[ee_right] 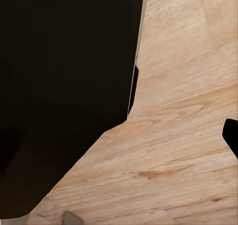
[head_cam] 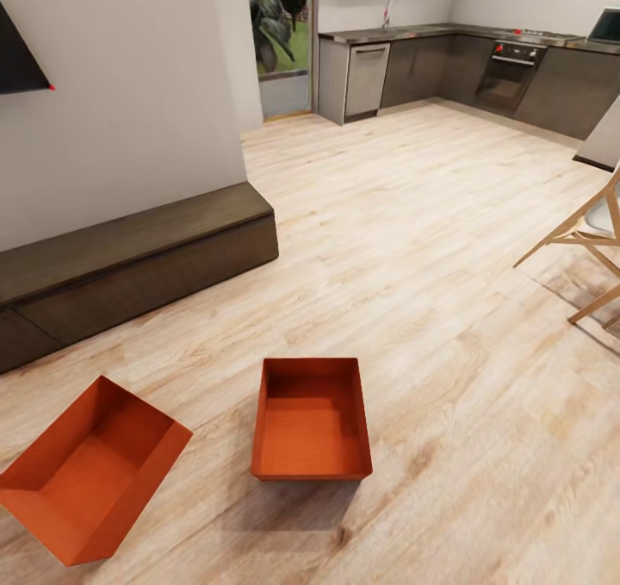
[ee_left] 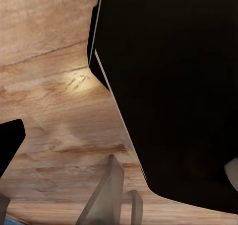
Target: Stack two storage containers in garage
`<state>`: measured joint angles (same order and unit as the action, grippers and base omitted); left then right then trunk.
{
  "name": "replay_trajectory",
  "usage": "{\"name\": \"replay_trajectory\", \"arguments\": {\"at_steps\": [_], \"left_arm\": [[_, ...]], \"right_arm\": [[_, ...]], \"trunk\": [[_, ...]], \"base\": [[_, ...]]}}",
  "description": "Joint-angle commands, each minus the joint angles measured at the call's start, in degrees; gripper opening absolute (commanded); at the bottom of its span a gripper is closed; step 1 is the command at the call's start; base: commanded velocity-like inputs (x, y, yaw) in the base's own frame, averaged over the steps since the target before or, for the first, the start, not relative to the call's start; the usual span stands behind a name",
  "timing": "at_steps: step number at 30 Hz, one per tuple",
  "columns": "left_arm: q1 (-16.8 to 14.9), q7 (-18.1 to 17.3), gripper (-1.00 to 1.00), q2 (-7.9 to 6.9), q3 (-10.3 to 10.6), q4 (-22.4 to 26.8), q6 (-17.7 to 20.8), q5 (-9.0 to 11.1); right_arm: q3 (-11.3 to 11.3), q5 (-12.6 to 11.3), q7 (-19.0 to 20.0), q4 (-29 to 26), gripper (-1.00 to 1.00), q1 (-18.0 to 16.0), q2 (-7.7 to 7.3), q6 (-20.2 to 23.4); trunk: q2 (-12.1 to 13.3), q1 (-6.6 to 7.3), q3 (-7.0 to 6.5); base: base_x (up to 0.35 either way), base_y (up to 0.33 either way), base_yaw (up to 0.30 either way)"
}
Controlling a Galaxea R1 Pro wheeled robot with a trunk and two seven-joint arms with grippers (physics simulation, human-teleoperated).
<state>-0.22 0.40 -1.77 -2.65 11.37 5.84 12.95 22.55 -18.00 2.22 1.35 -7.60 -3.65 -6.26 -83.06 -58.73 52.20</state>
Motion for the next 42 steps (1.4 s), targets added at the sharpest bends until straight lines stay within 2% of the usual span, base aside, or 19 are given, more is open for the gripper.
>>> {"name": "replay_trajectory", "arguments": {"at_steps": [1, 42], "left_arm": [[0.0, 0.0, 1.0, 0.02, -0.3, 0.1, 0.4, 0.3], [0.0, 0.0, 1.0, 0.02, -0.3, 0.1, 0.4, 0.3]], "right_arm": [[0.4, -0.6, 0.2, 0.1, 1.0, 0.0, -0.02, -0.3], [0.4, -0.5, 0.3, 0.1, 1.0, 0.0, -0.39, -0.6]], "trunk": [[0.0, 0.0, 0.09], [0.0, 0.0, 3.68]], "base": [[0.0, 0.0, 0.0], [0.0, 0.0, 0.0]]}}
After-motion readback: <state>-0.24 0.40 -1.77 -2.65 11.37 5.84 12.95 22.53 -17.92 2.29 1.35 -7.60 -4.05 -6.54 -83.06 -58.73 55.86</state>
